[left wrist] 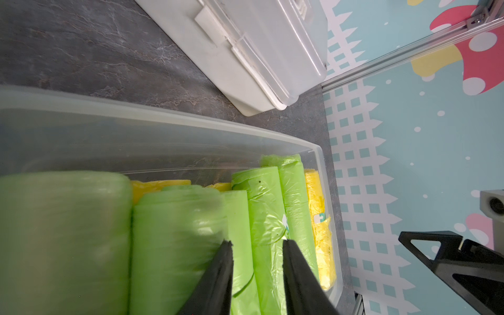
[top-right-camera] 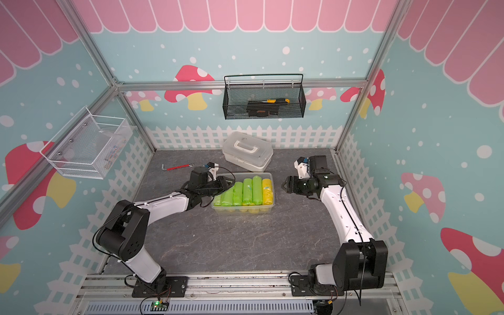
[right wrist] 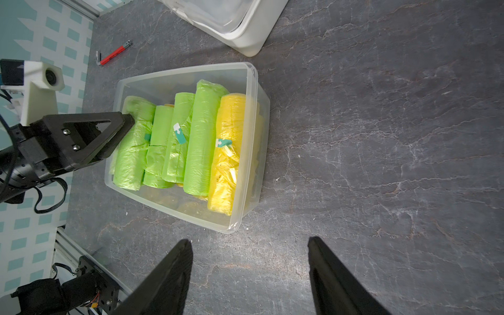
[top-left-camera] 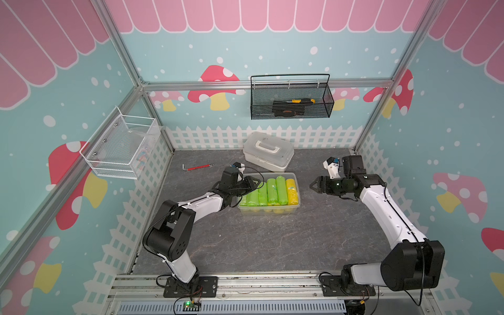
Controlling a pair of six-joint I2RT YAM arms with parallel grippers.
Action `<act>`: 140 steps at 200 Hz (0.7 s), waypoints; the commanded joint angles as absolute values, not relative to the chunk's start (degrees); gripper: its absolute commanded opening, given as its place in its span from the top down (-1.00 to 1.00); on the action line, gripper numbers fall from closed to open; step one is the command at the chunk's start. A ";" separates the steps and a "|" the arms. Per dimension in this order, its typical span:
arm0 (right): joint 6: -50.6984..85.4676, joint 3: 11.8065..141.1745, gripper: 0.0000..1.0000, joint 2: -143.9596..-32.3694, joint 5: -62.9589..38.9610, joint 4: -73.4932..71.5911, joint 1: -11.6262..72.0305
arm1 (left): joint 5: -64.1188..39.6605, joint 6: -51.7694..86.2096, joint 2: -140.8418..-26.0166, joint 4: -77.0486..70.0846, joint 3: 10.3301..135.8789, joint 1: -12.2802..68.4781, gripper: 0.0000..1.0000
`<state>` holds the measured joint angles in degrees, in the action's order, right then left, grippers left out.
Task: Put the roll of trash bags into the storage box
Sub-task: Adjust the roll of trash bags in the storage box.
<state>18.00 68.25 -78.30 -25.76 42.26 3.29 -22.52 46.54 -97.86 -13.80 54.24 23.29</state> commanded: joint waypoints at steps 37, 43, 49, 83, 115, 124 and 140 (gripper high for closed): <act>17.06 67.15 -0.37 -76.68 -26.46 43.18 2.42 | -19.72 46.94 -101.50 -8.16 50.56 23.16 0.30; 17.05 67.16 -0.37 -76.65 -26.46 43.20 2.37 | -19.75 46.93 -101.43 -8.17 50.47 23.20 0.30; 16.97 67.07 -0.37 -76.57 -26.46 43.16 2.37 | -19.69 46.97 -101.51 -8.24 50.45 23.19 0.30; 16.87 66.97 -0.37 -76.48 -26.50 43.27 2.11 | -19.60 46.58 -101.37 -8.31 50.37 24.29 0.30; 16.61 67.15 -0.38 -76.53 -26.54 43.25 1.78 | -19.38 45.11 -99.34 -7.45 51.29 24.64 0.18; 16.52 67.26 -0.38 -76.48 -26.49 43.30 1.68 | -19.09 44.22 -98.22 -6.77 51.83 24.63 0.09; 16.30 67.36 -0.43 -76.34 -26.55 43.25 1.58 | -18.63 42.99 -96.66 -5.59 53.10 24.61 -0.03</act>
<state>17.37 67.83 -77.80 -26.15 42.35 2.00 -21.04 45.43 -97.45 -15.59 53.43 24.49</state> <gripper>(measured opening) 0.701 0.481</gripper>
